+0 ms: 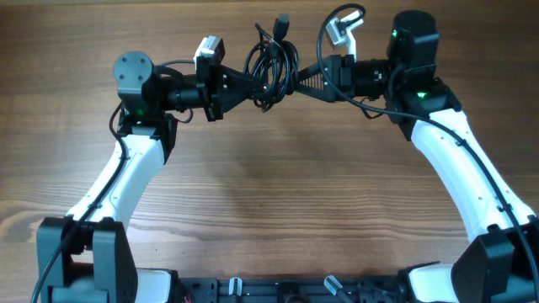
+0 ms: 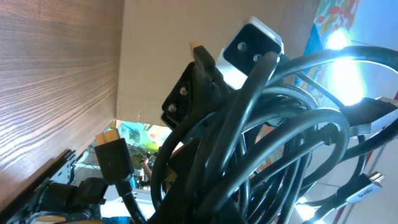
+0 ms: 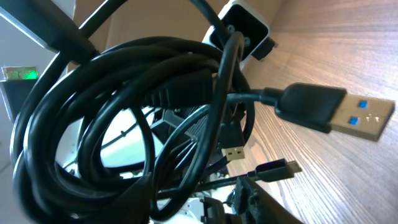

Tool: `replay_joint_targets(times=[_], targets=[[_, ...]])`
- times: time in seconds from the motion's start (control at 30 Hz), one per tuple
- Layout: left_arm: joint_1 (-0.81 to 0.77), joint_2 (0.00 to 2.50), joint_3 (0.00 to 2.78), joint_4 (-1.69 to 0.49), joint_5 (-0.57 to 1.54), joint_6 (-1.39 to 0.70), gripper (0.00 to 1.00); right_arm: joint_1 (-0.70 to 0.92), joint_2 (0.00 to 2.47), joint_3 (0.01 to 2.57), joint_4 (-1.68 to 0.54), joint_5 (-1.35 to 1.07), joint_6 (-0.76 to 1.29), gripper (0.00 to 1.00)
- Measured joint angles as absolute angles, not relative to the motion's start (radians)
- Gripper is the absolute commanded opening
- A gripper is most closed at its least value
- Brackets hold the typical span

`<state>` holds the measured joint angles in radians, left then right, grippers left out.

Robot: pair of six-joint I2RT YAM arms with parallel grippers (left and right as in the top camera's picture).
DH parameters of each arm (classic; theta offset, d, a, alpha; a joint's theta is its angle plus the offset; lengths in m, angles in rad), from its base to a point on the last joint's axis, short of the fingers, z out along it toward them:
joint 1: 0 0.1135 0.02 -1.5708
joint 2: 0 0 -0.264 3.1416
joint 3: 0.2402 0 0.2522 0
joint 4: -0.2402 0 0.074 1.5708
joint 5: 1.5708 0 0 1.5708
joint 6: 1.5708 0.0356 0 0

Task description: Untangle cables

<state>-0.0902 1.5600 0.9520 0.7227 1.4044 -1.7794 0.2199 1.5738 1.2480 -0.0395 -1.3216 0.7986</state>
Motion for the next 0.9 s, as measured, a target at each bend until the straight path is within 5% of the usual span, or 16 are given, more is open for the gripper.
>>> replay_joint_targets(times=[0.03,0.23,0.47,0.9], targets=[[-0.090,1.560,0.952,0.723,1.404,-1.779,0.04,0.224,1.574,1.248,-0.039,-1.306,0.812,0.04],[-0.090,1.560,0.952,0.722,1.428,-1.704,0.04,0.208,1.574,1.249,-0.087,-1.257,0.757,0.04],[-0.093,1.560,0.948,0.718,1.525,-1.452,0.07,0.142,1.574,1.250,-0.314,-1.135,0.422,0.04],[-0.218,1.561,0.827,0.492,1.488,-0.902,0.04,0.082,1.574,1.250,-0.286,-1.075,0.173,0.04]])
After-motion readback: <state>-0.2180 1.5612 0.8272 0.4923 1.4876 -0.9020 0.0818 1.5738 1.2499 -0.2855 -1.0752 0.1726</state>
